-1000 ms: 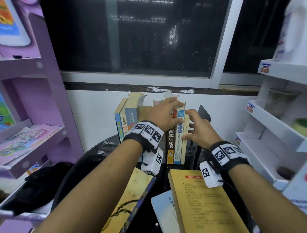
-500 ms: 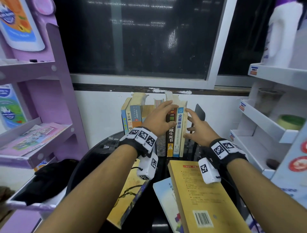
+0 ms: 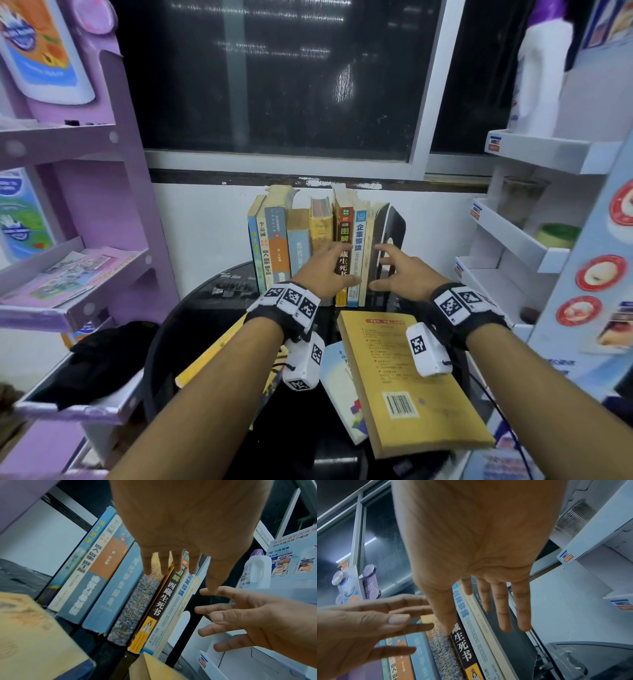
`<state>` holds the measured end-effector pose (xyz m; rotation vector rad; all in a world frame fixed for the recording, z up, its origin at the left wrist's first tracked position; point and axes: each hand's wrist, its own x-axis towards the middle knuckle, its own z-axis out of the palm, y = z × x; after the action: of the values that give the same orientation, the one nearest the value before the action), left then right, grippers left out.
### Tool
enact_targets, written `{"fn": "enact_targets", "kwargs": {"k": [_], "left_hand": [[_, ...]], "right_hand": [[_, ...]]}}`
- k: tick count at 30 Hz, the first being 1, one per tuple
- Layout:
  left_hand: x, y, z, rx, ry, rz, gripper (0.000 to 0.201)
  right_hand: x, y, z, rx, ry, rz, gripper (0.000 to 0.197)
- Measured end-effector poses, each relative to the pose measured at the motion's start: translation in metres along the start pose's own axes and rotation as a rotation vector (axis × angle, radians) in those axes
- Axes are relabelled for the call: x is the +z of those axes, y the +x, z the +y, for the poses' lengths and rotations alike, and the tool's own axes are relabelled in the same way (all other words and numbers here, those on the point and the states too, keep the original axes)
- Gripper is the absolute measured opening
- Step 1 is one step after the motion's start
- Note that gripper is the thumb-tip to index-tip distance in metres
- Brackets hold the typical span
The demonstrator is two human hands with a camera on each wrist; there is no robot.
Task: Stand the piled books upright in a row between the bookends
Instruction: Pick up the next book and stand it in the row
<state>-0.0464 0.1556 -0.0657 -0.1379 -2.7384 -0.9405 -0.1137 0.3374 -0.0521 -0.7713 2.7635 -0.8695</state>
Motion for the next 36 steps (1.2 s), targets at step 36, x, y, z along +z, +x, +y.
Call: {"fn": "enact_targets", "kwargs": {"k": [36], "left_hand": [[0.083, -0.026, -0.019, -0.454, -0.073, -0.392, 0.107]], "right_hand": [[0.028, -0.035, 0.058, 0.442, -0.139, -0.270, 0.079]]}}
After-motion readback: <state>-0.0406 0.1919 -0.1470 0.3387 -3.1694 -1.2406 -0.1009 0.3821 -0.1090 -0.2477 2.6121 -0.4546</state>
